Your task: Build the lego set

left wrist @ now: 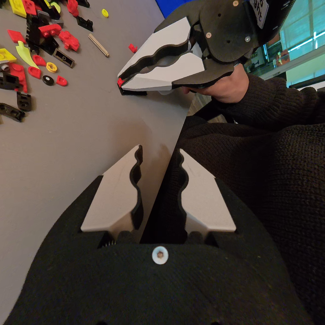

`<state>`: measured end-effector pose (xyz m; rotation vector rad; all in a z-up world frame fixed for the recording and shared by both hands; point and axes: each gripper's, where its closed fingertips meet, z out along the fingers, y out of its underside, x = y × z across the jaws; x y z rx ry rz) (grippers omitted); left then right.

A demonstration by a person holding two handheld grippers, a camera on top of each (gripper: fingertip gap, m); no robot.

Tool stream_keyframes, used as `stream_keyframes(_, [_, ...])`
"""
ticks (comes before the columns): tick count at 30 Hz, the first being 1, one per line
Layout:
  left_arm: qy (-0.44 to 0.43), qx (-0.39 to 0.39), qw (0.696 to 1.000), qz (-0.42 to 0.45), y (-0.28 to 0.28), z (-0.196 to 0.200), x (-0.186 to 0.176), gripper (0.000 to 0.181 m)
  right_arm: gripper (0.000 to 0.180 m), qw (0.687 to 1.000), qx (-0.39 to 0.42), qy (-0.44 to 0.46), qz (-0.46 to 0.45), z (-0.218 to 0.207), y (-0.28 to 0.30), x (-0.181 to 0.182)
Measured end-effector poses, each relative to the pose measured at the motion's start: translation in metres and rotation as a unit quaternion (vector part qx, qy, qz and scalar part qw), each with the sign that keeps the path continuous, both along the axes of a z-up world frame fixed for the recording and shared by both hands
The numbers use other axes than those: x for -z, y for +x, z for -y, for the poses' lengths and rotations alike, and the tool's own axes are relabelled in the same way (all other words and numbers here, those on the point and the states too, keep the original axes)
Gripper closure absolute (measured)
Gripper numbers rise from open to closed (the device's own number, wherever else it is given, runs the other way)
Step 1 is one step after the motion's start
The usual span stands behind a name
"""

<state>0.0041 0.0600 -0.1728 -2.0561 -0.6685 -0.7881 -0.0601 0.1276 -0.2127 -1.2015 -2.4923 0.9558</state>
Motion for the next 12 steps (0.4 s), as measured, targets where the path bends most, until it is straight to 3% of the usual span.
stream_keyframes(1, [0.000, 0.000, 1.000, 0.000, 0.0001, -0.0001, 0.0000, 0.144, 0.175, 1.000, 0.001, -0.006, -0.001, 0.0000, 0.0004, 0.0003])
stream_keyframes(12, [-0.004, 0.000, 1.000, 0.007, 0.0001, -0.0001, 0.0026, 0.144, 0.174, 0.997, 0.023, -0.078, -0.013, -0.0017, 0.0023, -0.0003])
